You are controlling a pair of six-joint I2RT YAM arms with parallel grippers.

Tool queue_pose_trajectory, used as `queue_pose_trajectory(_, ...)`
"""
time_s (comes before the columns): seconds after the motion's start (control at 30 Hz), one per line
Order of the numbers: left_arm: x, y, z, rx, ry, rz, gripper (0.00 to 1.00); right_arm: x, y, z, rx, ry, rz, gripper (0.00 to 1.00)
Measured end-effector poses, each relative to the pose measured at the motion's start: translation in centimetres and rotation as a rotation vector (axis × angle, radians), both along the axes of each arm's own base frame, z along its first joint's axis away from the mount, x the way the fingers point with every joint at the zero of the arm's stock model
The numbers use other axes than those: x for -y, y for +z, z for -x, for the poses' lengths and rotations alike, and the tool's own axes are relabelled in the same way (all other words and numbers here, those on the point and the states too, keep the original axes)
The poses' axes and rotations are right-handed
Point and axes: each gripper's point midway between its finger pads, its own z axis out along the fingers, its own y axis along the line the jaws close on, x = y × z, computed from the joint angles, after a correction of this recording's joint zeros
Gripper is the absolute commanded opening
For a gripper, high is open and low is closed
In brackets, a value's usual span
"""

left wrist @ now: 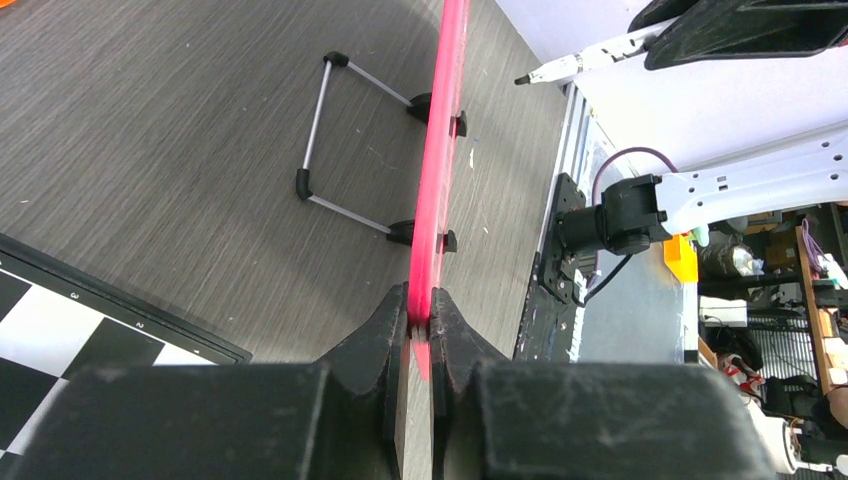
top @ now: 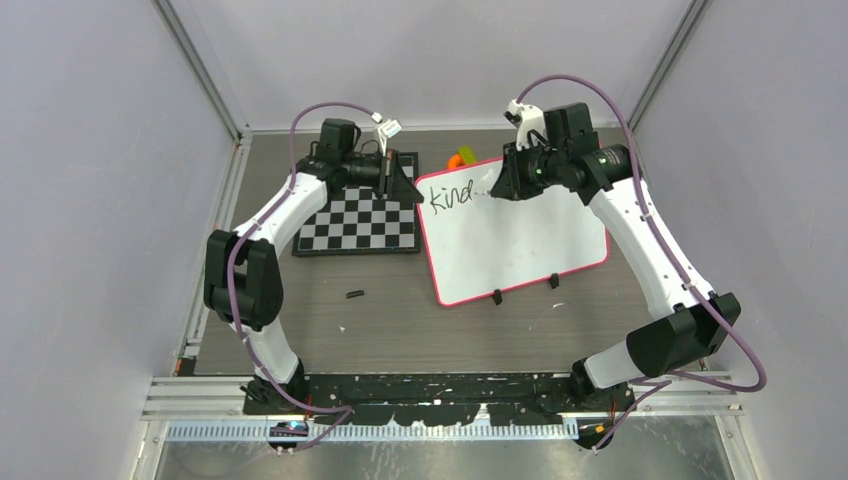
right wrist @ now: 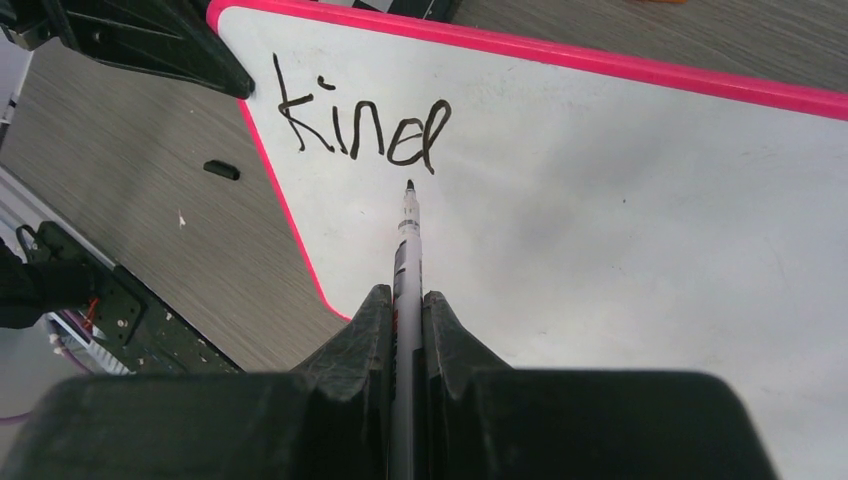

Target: Write a sentence on the whiteboard

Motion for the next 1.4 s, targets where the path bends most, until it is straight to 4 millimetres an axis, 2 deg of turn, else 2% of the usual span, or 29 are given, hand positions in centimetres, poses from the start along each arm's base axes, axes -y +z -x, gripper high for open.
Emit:
queue_pose_trajectory(0.3, 0.2, 0.4, 0.4, 0.007, -0.013, -0.020, 0.00, 1.6, 0.7, -0.9, 0.009, -0.008, -0.070, 0.00)
queue_pose_trajectory(0.67, 0.1, 0.2, 0.4, 0.010, -0.012, -0.029, 0.00, 1.0, -0.2, -1.0, 0.028, 0.015, -0.096, 0.00)
queue_pose_trajectory(1.13, 0.2, 0.2, 0.4, 0.013, -0.014, -0.030, 0.00, 0.9, -0.3, -1.5, 0.047, -0.006, -0.081, 0.00)
queue_pose_trajectory(1.4, 0.2, 0.2, 0.4, 0.014, -0.014, -0.030, 0.00, 0.3, -1.4, -1.9, 0.023, 0.001, -0.067, 0.00)
